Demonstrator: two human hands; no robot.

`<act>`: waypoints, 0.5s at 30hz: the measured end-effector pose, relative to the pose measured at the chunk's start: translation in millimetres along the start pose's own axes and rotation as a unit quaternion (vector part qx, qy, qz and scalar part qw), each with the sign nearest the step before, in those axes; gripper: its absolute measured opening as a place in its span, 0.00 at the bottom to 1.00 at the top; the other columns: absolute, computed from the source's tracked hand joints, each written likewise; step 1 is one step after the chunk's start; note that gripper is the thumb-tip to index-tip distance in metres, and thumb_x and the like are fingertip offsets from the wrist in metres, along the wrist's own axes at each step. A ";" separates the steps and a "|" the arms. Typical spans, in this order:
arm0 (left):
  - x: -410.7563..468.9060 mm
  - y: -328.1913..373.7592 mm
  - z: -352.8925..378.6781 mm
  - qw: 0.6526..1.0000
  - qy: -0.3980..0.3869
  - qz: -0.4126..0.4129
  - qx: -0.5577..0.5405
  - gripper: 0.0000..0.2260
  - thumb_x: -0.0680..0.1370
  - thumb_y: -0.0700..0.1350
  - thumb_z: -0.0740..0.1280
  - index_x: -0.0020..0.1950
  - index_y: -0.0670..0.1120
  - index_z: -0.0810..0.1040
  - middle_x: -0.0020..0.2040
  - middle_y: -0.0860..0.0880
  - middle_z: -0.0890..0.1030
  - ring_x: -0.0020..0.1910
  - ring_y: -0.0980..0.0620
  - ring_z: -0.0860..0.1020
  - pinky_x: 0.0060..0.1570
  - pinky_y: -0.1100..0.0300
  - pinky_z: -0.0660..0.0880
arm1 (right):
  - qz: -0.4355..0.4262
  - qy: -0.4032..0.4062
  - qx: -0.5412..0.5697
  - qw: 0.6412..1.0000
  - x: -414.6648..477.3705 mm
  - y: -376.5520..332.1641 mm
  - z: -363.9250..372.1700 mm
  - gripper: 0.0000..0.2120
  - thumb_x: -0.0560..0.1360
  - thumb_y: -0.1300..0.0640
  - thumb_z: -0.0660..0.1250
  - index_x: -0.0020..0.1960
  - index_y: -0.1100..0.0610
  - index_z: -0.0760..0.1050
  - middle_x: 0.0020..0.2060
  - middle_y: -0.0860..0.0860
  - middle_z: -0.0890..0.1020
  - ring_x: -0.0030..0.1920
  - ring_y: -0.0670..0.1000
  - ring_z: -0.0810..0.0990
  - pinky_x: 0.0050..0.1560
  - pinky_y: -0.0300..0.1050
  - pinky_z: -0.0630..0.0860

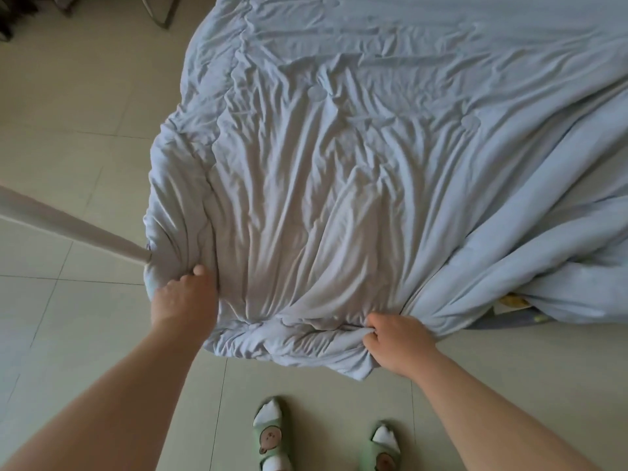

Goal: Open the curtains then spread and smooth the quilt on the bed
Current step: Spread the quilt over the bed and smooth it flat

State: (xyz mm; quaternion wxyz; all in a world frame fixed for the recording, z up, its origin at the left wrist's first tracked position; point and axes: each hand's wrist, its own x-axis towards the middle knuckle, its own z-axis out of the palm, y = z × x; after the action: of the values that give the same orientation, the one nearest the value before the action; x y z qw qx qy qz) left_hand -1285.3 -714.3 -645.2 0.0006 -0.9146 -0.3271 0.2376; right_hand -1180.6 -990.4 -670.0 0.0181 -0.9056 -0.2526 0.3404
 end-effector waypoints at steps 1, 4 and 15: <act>-1.1 8.0 -0.1 1.000 0.010 -0.004 -0.020 0.06 0.76 0.38 0.57 0.52 0.43 0.68 0.52 0.45 0.80 0.53 0.42 0.79 0.50 0.51 0.73 | -0.004 0.000 0.018 1.000 -1.2 1.3 -0.6 0.05 0.77 0.52 0.56 0.48 0.49 0.69 0.46 0.50 0.79 0.50 0.55 0.76 0.44 0.43 0.62; -4.4 50.8 -8.1 0.994 0.049 0.027 -0.096 0.06 0.77 0.42 0.57 0.53 0.45 0.67 0.53 0.45 0.77 0.51 0.42 0.77 0.44 0.52 0.69 | -0.013 0.060 0.147 0.987 -6.6 10.6 -5.2 0.06 0.70 0.48 0.60 0.43 0.49 0.70 0.39 0.44 0.76 0.44 0.49 0.75 0.43 0.43 0.68; -71.1 312.9 -56.1 0.947 0.009 0.234 -0.220 0.22 0.76 0.60 0.61 0.65 0.49 0.68 0.58 0.49 0.76 0.57 0.46 0.76 0.53 0.53 0.73 | 0.250 0.410 0.251 0.841 -25.9 195.9 -61.3 0.15 0.73 0.60 0.66 0.58 0.61 0.71 0.55 0.59 0.75 0.57 0.60 0.73 0.50 0.49 0.70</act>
State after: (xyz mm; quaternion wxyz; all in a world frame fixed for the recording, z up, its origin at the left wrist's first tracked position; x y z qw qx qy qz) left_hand -1121.6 -994.2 -613.5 -0.2531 -0.9449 -0.1482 0.1451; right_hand -1071.7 -1164.9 -647.3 0.2606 -0.9594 0.1067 -0.0171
